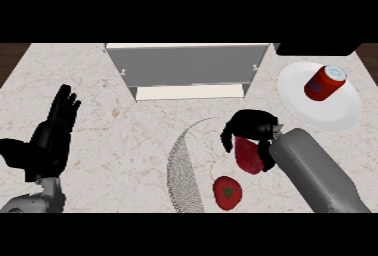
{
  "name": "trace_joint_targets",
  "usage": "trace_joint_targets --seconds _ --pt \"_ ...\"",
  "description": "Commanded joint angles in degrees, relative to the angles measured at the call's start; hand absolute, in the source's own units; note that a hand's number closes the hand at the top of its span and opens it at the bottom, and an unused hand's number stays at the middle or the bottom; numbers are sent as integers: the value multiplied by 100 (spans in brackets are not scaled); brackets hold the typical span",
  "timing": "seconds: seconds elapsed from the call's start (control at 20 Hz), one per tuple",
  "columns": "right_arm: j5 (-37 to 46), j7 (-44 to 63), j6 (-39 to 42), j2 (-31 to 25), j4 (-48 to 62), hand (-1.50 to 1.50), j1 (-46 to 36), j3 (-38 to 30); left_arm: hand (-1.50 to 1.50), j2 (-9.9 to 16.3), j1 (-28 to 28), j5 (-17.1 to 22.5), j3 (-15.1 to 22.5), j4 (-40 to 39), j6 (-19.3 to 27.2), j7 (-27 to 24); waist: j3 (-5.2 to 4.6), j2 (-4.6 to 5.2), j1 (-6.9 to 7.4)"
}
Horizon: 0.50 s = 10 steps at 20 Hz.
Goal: Pick the pear from the placemat and place it in the tiered shelf
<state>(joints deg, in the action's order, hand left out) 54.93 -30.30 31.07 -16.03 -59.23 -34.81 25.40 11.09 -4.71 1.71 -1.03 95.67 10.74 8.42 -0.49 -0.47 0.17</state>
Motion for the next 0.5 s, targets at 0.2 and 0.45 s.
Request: trace_joint_targets --seconds 0.2,0.45 --pt "307 -465 -910 351 259 150 78 -154 0 -35 -147 45 -81 -90 -129 145 51 57 15" --pt "649 3384 -981 1488 -166 150 400 -862 0 40 148 11 -175 77 -11 126 18 -123 -259"
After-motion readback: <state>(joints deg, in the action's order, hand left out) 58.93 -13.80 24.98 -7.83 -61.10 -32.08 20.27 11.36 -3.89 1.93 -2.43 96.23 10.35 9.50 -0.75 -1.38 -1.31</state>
